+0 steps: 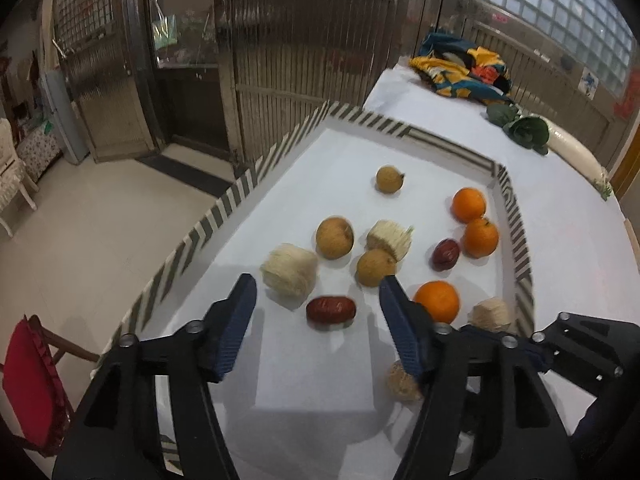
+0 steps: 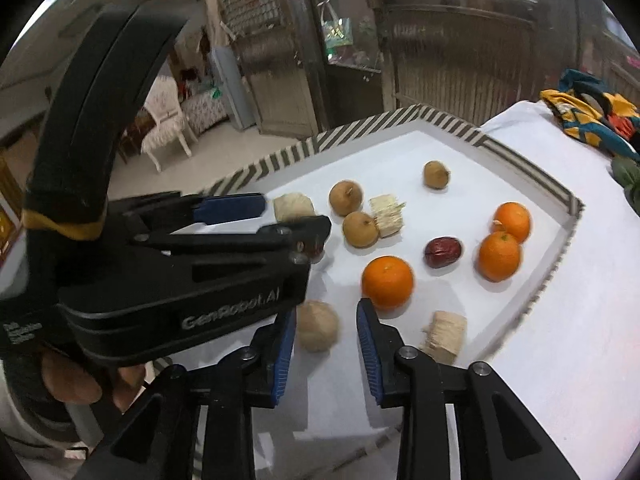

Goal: Organize fruits

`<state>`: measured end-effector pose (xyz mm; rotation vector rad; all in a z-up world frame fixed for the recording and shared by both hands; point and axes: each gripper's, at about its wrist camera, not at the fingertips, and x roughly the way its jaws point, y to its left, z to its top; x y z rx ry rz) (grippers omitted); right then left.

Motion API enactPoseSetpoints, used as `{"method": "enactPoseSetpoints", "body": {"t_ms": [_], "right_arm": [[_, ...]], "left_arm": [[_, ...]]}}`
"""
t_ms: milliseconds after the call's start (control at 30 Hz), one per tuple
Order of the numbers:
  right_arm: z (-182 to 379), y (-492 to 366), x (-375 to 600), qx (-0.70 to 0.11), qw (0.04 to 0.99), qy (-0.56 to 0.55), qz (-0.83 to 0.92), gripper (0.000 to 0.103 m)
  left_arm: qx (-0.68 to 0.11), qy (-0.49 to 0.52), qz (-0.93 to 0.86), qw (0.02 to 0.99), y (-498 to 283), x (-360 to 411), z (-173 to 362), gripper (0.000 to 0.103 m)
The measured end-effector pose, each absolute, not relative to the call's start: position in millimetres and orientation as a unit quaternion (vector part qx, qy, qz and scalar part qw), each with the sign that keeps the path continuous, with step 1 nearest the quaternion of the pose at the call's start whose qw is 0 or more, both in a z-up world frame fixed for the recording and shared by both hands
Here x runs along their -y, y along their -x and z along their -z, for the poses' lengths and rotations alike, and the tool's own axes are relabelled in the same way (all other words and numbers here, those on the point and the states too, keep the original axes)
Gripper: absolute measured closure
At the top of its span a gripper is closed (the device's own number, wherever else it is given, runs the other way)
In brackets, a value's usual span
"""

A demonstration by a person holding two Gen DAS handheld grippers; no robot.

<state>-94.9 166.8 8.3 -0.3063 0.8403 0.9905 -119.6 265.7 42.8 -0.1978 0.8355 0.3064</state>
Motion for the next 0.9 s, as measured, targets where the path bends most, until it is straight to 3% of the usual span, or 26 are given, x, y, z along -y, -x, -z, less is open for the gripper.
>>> {"method": "enactPoseSetpoints", "body": {"t_ms": [900], "right_arm": [[-44,78,-79,-0.345,0.865,0.045,-0.362,0.069]], "left_arm": [[-0.366,0.053,-0.157,0.916,121,-209,-72,0.038]]}}
